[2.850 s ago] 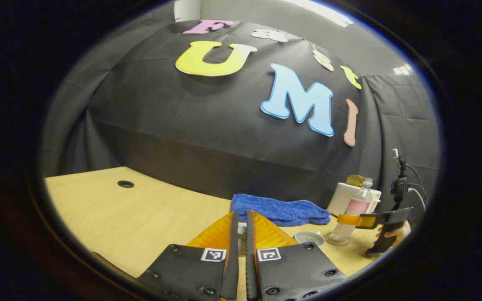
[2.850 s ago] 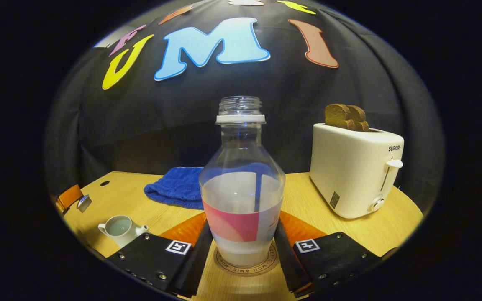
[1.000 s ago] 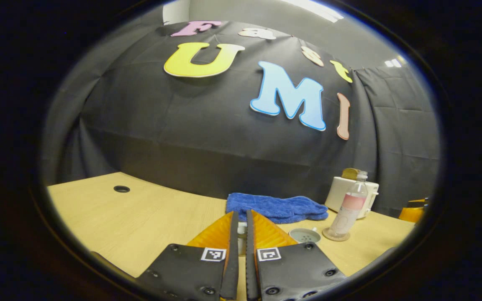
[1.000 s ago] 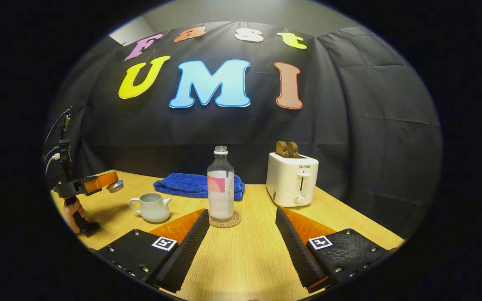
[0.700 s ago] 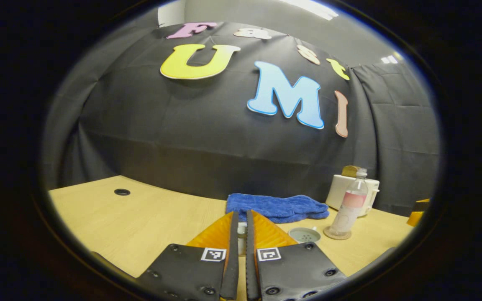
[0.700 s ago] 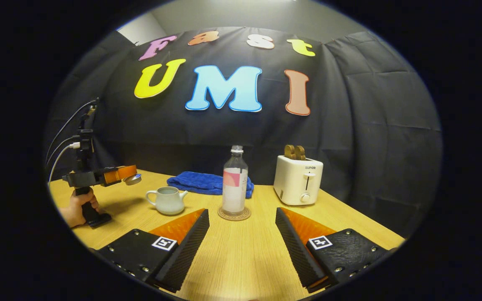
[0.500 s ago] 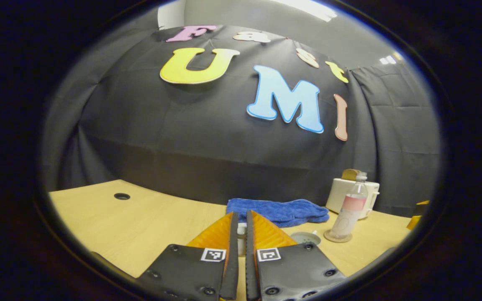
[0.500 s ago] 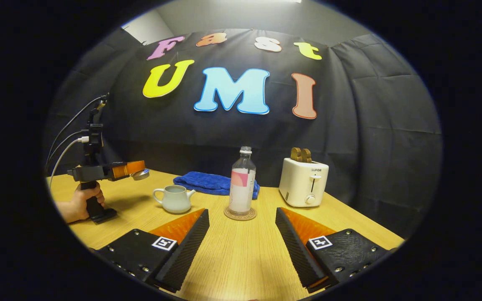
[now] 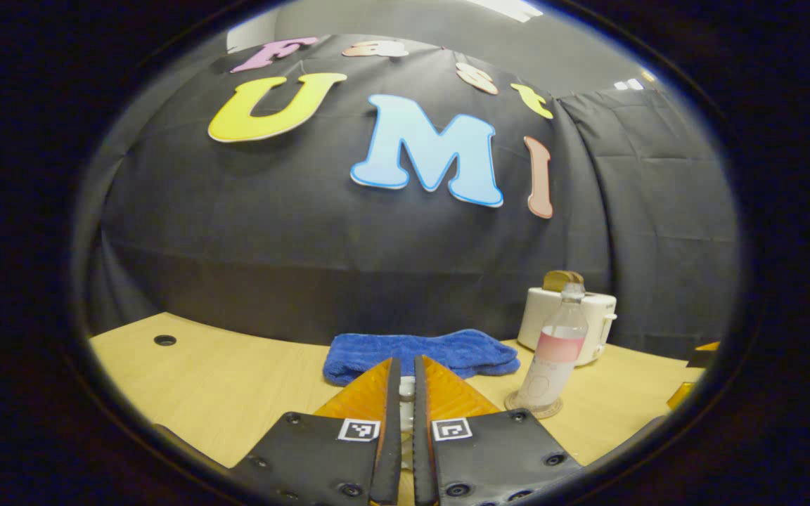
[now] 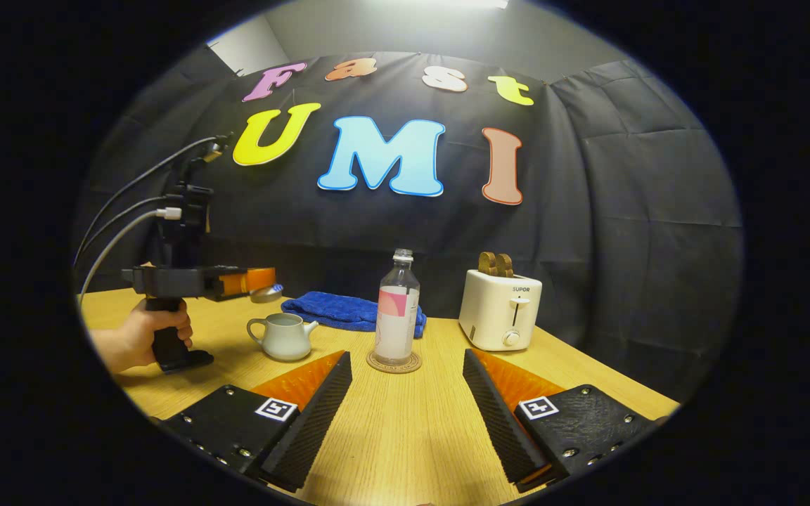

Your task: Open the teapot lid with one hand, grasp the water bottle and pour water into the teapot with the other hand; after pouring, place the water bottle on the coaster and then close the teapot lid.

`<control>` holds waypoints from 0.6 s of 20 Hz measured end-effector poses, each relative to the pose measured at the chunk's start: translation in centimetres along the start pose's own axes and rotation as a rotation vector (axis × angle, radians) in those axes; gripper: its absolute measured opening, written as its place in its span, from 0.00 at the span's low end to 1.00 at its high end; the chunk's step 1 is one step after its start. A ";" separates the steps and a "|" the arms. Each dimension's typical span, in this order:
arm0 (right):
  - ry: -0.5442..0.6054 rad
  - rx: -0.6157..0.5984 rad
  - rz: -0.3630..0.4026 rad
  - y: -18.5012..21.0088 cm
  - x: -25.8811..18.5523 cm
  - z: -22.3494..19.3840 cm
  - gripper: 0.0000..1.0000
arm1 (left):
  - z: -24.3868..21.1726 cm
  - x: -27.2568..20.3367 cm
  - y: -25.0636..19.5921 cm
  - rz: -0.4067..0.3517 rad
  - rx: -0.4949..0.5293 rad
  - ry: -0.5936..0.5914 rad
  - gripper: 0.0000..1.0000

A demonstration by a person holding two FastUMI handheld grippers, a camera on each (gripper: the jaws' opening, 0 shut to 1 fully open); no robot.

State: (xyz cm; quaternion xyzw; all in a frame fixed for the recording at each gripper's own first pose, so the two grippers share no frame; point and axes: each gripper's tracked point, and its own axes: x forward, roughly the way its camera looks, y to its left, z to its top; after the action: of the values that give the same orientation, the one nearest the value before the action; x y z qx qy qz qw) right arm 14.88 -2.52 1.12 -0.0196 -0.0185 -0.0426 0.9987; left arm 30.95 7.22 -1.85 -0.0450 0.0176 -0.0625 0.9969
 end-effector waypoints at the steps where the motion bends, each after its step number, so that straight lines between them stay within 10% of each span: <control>1: -0.003 -0.002 -0.002 0.0 0.1 0.0 0.99 | -0.6 0.3 -0.2 0.004 0.014 0.014 0.14; 12: 0.053 0.067 0.002 -0.5 0.6 -1.5 0.99 | -2.0 0.9 -1.8 -0.015 -0.040 0.038 0.14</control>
State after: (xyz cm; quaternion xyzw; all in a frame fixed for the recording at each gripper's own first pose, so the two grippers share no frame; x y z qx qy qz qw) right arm 15.50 -3.08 -0.29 0.0151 0.0068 -0.0415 0.9990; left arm 31.53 5.19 -3.72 -0.0639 0.0376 -0.0707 0.9947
